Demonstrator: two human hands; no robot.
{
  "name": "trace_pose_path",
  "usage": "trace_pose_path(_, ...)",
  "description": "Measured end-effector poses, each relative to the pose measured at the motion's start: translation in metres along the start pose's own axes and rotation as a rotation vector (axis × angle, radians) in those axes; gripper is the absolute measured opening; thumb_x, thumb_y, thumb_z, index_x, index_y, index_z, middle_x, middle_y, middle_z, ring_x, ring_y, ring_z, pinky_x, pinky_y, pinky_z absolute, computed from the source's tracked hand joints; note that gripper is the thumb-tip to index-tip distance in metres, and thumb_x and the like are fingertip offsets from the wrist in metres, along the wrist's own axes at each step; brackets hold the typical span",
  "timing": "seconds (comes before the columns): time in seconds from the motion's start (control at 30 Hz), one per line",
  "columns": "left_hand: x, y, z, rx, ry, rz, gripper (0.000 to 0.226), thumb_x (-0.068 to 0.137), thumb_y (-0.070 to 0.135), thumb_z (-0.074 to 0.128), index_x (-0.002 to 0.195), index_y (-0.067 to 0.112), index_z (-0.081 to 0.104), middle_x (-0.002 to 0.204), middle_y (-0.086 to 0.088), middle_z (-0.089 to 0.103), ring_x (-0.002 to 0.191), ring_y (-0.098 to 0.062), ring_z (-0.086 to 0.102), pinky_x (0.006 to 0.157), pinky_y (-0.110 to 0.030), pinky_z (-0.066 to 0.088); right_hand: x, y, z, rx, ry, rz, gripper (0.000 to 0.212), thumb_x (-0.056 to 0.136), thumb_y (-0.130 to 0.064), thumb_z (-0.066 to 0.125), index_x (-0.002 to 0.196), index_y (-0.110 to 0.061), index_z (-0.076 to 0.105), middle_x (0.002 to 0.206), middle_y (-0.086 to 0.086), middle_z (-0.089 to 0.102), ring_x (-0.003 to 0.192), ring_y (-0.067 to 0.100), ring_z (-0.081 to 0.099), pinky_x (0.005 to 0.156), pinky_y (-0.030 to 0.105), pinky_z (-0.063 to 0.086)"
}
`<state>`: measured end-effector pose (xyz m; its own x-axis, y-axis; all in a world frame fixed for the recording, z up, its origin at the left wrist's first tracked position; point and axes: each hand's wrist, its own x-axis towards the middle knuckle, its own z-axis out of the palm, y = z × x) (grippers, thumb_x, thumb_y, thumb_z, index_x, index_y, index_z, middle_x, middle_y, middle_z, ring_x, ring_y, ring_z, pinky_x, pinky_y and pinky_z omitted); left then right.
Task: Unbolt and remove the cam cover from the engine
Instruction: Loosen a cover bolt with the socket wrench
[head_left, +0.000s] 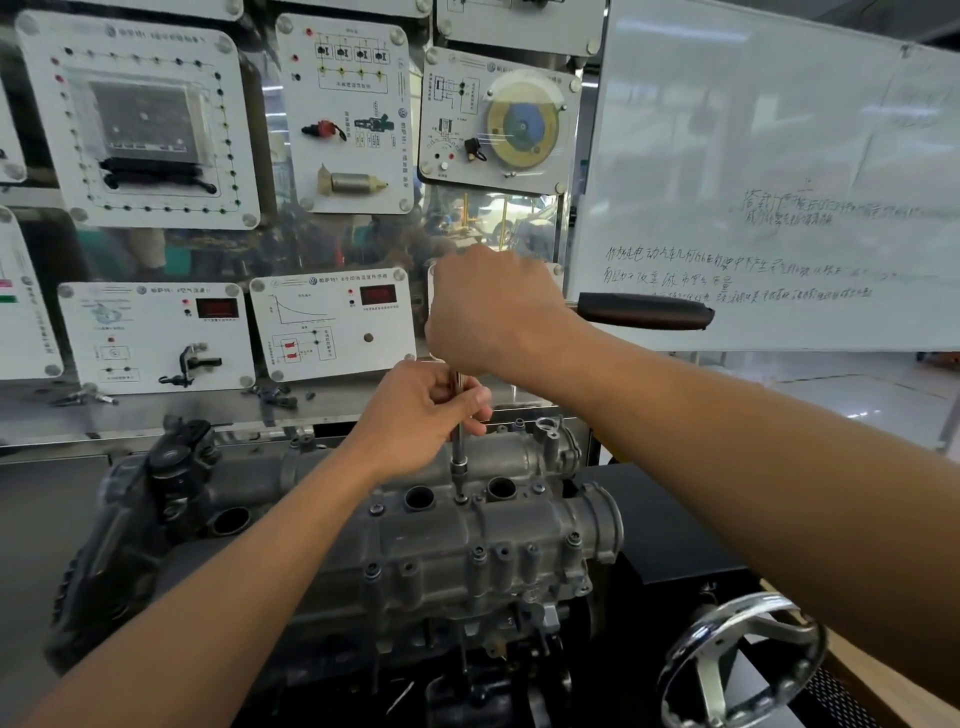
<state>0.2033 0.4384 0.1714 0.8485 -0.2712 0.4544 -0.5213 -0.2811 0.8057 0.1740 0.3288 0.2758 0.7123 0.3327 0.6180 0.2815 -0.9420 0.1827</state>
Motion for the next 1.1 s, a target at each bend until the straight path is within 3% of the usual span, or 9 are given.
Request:
trace_pose_path(0.17, 0.002, -0.005, 0.003, -0.024, 0.009, 0.000, 0.009, 0.095, 0.018, 0.066, 0.088, 0.014, 0.071, 0.081, 0.000, 0.077, 0.075, -0.018, 0.076, 0.074, -0.030, 0.063, -0.001, 0.002, 0.001, 0.011, -0.024, -0.002, 0.020, 0.090, -0.031, 0.057, 0.104, -0.017, 0.056, 0.073, -0.002, 0.033, 0.077, 0.024, 0.046, 0.064, 0.036, 0.036)
trace_pose_path(0.3, 0.003, -0.007, 0.004, -0.017, 0.010, -0.009, 0.009, 0.095, 0.018, 0.066, 0.091, 0.013, 0.072, 0.081, 0.001, 0.077, 0.076, -0.017, 0.076, 0.073, -0.029, 0.063, 0.002, 0.000, 0.002, -0.014, -0.035, 0.013, 0.009, 0.087, -0.022, 0.055, 0.085, -0.017, 0.048, 0.070, -0.003, 0.038, 0.066, 0.019, 0.045, 0.052, 0.030, 0.028)
trace_pose_path(0.43, 0.003, -0.005, 0.001, -0.030, -0.043, 0.002, 0.010, 0.096, 0.017, 0.064, 0.093, 0.010, 0.071, 0.085, 0.000, 0.078, 0.078, -0.018, 0.076, 0.073, -0.026, 0.062, 0.004, -0.003, 0.002, -0.068, -0.053, 0.043, 0.024, 0.085, -0.015, 0.053, 0.066, -0.018, 0.038, 0.068, -0.002, 0.041, 0.055, 0.015, 0.036, 0.046, 0.029, 0.022)
trace_pose_path(0.67, -0.002, -0.001, 0.002, 0.000, -0.059, 0.039, 0.013, 0.098, 0.011, 0.061, 0.091, 0.005, 0.070, 0.085, -0.003, 0.077, 0.075, -0.014, 0.075, 0.068, -0.015, 0.056, 0.000, -0.003, 0.005, -0.035, 0.013, 0.014, 0.018, 0.083, -0.014, 0.053, 0.069, -0.018, 0.042, 0.067, -0.002, 0.041, 0.062, 0.021, 0.046, 0.047, 0.028, 0.025)
trace_pose_path(0.77, -0.003, 0.000, 0.004, 0.051, -0.043, 0.071, 0.015, 0.098, 0.011, 0.061, 0.090, 0.001, 0.070, 0.081, -0.006, 0.076, 0.073, -0.013, 0.075, 0.068, -0.015, 0.054, -0.004, 0.002, 0.010, -0.032, 0.087, -0.043, 0.022, 0.085, -0.026, 0.055, 0.071, -0.017, 0.040, 0.065, -0.003, 0.033, 0.064, 0.023, 0.046, 0.054, 0.029, 0.031)
trace_pose_path(0.87, -0.006, 0.000, 0.003, 0.112, -0.048, 0.067, 0.017, 0.099, 0.015, 0.060, 0.091, 0.003, 0.070, 0.082, -0.003, 0.077, 0.076, -0.010, 0.074, 0.070, -0.013, 0.053, -0.006, 0.011, 0.017, 0.000, 0.140, -0.148, 0.025, 0.088, -0.040, 0.054, 0.075, -0.019, 0.052, 0.060, -0.005, 0.031, 0.065, 0.025, 0.049, 0.057, 0.031, 0.032)
trace_pose_path(0.93, -0.010, -0.001, 0.001, 0.137, -0.071, 0.073, 0.019, 0.101, 0.018, 0.057, 0.094, 0.005, 0.069, 0.085, 0.001, 0.077, 0.080, -0.008, 0.074, 0.074, -0.016, 0.054, -0.004, 0.016, 0.019, 0.040, 0.156, -0.248, 0.031, 0.087, -0.045, 0.051, 0.074, -0.020, 0.062, 0.055, -0.007, 0.035, 0.061, 0.024, 0.050, 0.055, 0.031, 0.034)
trace_pose_path(1.1, -0.015, 0.000, -0.002, 0.169, -0.121, 0.087, 0.018, 0.102, 0.022, 0.054, 0.099, 0.012, 0.068, 0.091, 0.004, 0.077, 0.088, -0.009, 0.074, 0.088, -0.034, 0.057, -0.001, 0.026, 0.020, 0.313, 0.171, -0.380, 0.032, 0.087, -0.034, 0.057, 0.061, -0.015, 0.058, 0.053, 0.003, 0.057, 0.054, 0.026, 0.050, 0.057, 0.039, 0.047)
